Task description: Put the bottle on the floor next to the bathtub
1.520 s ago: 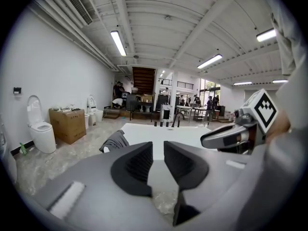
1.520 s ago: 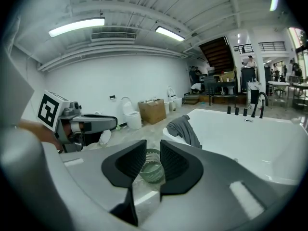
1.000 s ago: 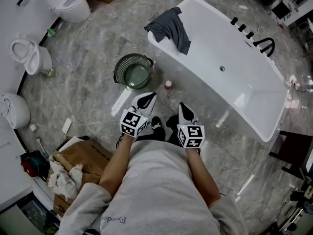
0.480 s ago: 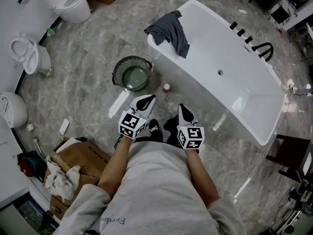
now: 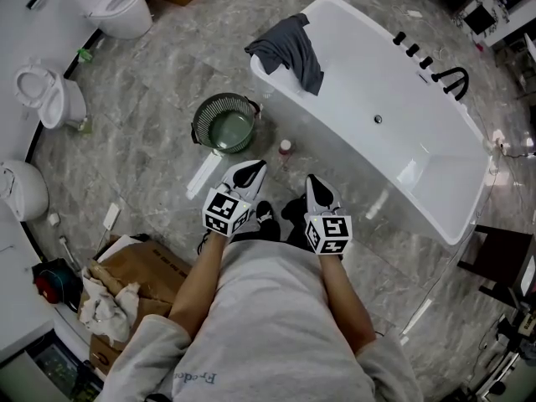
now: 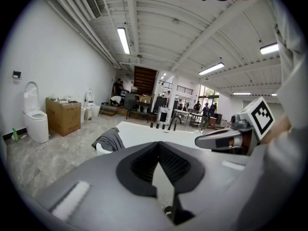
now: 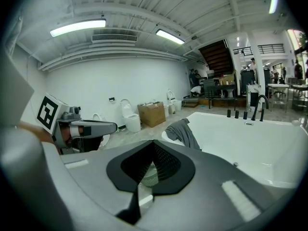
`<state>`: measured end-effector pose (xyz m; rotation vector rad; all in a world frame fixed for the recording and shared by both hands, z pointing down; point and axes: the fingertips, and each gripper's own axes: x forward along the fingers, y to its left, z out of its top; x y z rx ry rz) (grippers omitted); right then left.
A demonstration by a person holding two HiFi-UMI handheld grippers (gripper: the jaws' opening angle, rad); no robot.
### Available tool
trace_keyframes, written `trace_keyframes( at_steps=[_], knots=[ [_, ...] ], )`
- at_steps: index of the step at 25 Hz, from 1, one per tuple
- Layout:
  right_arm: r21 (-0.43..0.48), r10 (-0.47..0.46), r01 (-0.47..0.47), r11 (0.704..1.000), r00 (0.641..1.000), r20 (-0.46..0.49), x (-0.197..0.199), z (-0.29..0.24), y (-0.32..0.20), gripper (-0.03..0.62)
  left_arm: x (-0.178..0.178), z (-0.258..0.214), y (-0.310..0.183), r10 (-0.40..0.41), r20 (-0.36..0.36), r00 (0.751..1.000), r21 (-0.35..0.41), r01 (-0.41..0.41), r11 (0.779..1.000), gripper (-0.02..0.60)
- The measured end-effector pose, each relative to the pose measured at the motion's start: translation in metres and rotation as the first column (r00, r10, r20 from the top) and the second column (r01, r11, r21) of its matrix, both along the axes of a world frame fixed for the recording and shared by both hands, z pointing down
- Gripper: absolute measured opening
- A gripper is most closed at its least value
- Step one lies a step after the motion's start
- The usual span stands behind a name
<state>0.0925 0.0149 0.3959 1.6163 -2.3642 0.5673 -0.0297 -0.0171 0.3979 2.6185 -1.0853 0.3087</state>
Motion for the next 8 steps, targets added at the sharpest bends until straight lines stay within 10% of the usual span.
trace_keyframes(
  at_steps=[8],
  knots=[
    [0.014,0.005,-0.005,1.000,1.000,0.005,0.0063,0.0001,-0.0071,0.000,0.0074,0.0037,-0.0055,0.014,-0.002,1.000,0.000,-0.014,1.000,0.057]
  ],
)
